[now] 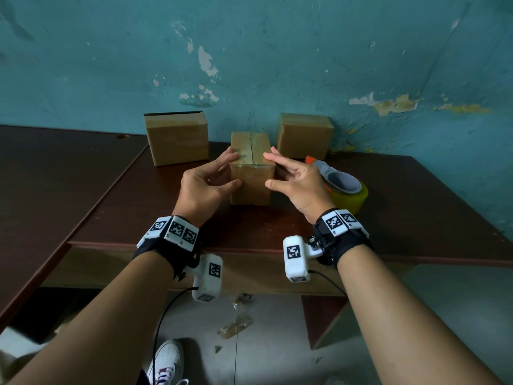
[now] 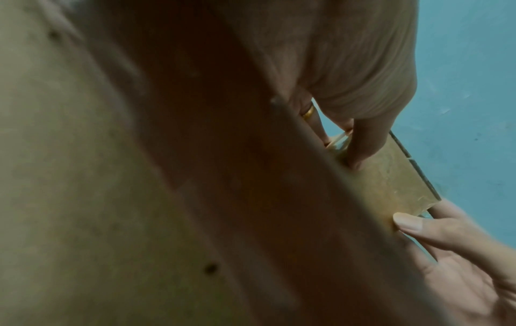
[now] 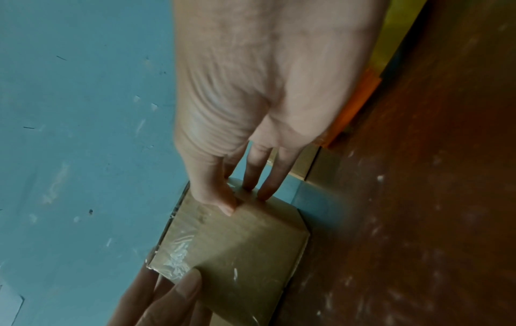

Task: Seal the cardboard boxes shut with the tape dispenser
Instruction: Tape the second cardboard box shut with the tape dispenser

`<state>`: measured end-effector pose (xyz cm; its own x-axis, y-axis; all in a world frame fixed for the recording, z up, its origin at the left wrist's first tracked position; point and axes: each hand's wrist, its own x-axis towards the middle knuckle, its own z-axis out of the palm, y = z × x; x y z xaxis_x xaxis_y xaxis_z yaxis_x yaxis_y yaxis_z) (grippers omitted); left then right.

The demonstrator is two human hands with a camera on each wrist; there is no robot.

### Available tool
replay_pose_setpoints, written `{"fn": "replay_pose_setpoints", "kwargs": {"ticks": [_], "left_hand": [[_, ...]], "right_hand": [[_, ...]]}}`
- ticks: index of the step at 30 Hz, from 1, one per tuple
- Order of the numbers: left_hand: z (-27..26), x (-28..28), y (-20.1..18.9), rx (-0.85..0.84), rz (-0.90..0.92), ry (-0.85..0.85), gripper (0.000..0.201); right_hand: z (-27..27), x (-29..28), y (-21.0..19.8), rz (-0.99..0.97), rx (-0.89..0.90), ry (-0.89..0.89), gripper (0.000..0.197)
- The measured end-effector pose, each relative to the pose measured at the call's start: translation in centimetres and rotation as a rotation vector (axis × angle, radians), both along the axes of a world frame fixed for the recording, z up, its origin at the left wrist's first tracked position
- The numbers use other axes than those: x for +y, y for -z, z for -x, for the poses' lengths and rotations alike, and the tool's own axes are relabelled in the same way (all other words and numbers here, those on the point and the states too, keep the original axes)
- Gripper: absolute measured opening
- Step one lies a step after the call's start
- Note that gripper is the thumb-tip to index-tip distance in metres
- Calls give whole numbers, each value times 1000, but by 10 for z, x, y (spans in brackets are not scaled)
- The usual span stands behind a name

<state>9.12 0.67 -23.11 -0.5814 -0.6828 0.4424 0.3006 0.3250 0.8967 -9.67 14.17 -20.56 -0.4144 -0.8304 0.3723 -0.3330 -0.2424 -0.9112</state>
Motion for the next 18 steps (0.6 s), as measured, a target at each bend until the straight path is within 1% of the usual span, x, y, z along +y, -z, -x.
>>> {"fn": "replay_pose_setpoints", "kwargs": {"ticks": [3, 5, 7, 9, 10, 12, 13, 14, 16, 18], "left_hand": [[0, -1, 0, -8, 5, 12, 59], [-1, 0, -2, -6, -10, -1, 58], [1, 2, -6, 12, -47, -28, 46], [5, 7, -12, 44, -165, -52, 24], [6, 8, -16, 44, -223, -83, 20], [8, 10, -23, -4, -246, -171, 41], [10, 9, -25, -24, -236, -199, 50], [10, 8, -26, -31, -223, -206, 52], [11, 10, -27, -37, -167, -223, 45], [12, 13, -27, -53, -110, -265, 39]], "right_hand": [[0, 1, 0, -12, 2, -7, 64], [-1, 2, -2, -20, -13, -3, 63], [-1, 2, -5, -32, -38, 17, 54], [1, 0, -9, -56, -74, 20, 40], [0, -1, -10, -68, -97, 17, 35], [-1, -2, -12, -70, -130, 30, 31], [-2, -3, -13, -63, -117, 53, 29], [-2, -2, -13, -50, -86, 75, 28], [-3, -3, -11, -29, -30, 96, 28], [-2, -4, -9, -24, -13, 93, 29]]}}
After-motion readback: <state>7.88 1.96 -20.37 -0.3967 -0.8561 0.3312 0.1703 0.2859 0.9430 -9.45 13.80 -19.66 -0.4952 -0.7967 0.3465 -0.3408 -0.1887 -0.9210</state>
